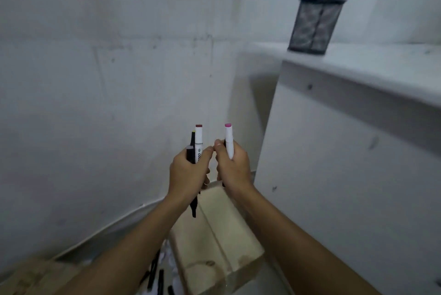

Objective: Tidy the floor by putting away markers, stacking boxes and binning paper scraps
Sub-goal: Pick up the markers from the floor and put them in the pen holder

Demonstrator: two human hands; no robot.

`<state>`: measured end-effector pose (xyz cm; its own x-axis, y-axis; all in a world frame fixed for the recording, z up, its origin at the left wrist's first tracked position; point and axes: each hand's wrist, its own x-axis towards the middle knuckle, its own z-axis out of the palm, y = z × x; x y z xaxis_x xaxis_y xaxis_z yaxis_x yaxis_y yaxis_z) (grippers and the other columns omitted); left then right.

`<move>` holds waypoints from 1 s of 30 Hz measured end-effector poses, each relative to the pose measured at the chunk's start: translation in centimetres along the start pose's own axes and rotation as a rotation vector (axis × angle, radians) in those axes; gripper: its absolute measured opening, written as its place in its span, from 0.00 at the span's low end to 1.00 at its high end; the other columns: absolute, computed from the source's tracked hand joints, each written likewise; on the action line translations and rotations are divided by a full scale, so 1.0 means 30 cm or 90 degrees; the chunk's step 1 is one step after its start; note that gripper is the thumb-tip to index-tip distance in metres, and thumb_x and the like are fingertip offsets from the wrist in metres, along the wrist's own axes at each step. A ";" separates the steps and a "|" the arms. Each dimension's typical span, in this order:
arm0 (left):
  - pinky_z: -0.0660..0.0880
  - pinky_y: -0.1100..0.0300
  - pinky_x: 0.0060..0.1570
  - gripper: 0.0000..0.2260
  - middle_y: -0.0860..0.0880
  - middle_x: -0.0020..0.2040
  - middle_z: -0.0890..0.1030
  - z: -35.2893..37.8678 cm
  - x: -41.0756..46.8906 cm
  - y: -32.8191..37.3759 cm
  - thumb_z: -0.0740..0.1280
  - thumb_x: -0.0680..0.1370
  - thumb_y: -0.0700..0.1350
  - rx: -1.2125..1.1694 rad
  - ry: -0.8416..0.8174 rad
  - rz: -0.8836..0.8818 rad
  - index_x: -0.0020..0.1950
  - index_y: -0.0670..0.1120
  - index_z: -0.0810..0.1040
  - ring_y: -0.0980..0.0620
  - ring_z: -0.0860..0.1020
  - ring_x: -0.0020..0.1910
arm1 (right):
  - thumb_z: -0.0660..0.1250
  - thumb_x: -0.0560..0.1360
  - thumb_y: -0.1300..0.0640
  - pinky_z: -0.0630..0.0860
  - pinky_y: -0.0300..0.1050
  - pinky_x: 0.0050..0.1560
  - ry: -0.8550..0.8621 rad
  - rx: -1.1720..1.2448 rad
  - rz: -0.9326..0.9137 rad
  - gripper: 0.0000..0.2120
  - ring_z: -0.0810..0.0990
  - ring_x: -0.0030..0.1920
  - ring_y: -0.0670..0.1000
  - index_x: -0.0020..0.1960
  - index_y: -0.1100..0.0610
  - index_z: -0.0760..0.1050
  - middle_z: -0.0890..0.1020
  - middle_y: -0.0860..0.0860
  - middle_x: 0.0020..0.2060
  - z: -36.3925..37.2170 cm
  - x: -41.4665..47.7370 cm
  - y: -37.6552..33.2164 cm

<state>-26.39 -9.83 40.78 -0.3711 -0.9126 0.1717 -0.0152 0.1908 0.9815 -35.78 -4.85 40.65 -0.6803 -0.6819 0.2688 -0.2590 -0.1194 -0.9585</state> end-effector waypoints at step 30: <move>0.75 0.61 0.27 0.12 0.48 0.29 0.75 0.278 0.212 1.652 0.70 0.77 0.53 -0.030 -0.068 -0.109 0.40 0.48 0.73 0.52 0.73 0.25 | 0.63 0.80 0.45 0.70 0.39 0.25 0.171 0.001 0.200 0.18 0.75 0.29 0.53 0.41 0.58 0.77 0.75 0.53 0.28 -0.633 0.480 -1.487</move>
<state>-37.24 -3.17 89.80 -0.4639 -0.8859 -0.0059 -0.0435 0.0161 0.9989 -47.04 4.38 89.09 -0.8810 -0.4726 -0.0219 -0.0093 0.0637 -0.9979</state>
